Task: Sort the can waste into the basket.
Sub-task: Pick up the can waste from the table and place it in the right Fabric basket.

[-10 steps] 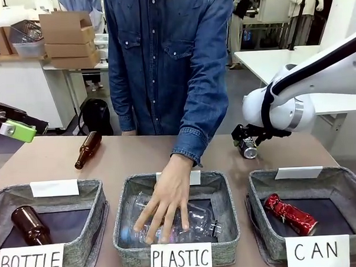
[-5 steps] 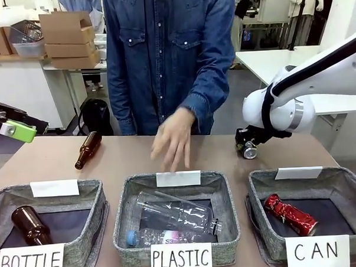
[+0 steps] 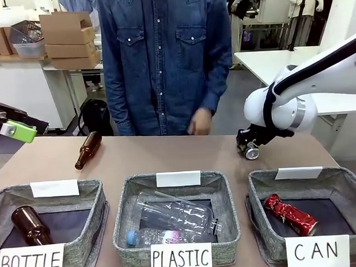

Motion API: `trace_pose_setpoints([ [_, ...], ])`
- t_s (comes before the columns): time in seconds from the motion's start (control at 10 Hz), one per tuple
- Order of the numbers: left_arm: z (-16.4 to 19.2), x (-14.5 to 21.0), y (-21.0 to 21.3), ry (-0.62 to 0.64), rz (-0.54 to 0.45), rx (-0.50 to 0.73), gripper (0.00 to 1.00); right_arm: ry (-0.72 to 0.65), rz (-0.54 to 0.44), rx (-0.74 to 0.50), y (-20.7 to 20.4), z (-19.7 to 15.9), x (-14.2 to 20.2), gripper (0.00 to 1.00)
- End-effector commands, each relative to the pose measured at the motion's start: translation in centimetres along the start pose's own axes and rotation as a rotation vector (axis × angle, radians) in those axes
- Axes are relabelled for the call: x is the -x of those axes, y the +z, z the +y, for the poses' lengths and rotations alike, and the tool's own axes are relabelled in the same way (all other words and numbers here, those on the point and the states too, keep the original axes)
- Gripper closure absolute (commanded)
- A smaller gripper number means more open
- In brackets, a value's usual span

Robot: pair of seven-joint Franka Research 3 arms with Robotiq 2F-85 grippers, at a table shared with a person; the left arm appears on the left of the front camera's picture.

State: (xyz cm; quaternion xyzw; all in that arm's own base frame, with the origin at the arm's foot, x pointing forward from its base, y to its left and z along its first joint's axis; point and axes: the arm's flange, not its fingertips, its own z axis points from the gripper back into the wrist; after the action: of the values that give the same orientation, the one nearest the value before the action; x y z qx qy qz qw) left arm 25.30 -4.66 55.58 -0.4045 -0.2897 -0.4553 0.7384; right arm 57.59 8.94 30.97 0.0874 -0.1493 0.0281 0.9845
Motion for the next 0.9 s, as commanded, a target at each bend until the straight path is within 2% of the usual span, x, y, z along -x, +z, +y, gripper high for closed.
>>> trace_pose_setpoints([
  [0.0, 0.0, -0.2, 0.0, -0.011, -0.017, 0.01, 0.0, 0.036, 0.011, -0.099, 5.0, -1.1, 0.6, 1.0],
  [0.1, 0.0, -0.2, 0.0, -0.011, -0.017, 0.01, 0.0, 0.064, 0.012, -0.166, 7.8, -1.7, 1.1, 1.0],
  [0.2, 0.0, -0.2, 0.0, -0.011, -0.017, 0.01, 0.0, 0.137, 0.052, -0.27, 12.7, -2.7, 2.5, 1.0],
  [0.4, 0.0, -0.2, 0.0, -0.011, -0.017, 0.01, 0.0, 0.326, 0.112, -0.288, 18.9, -3.9, 6.6, 1.0],
  [0.5, 0.0, -0.2, 0.0, -0.011, -0.017, 0.01, 0.0, 0.497, 0.145, -0.329, 21.2, -4.1, 9.4, 1.0],
  [0.6, 0.0, -0.2, 0.0, -0.011, -0.017, 0.01, 0.0, 0.78, 0.137, -0.38, 22.6, -4.5, 12.9, 1.0],
  [0.7, 0.0, -0.2, 0.0, -0.011, -0.017, 0.01, 0.0, 0.993, 0.117, -0.462, 23.1, -5.2, 15.5, 1.0],
  [0.8, 0.0, -0.2, 0.0, -0.011, -0.017, 0.01, 0.0, 1.241, 0.053, -0.612, 23.5, -5.8, 17.7, 1.0],
])
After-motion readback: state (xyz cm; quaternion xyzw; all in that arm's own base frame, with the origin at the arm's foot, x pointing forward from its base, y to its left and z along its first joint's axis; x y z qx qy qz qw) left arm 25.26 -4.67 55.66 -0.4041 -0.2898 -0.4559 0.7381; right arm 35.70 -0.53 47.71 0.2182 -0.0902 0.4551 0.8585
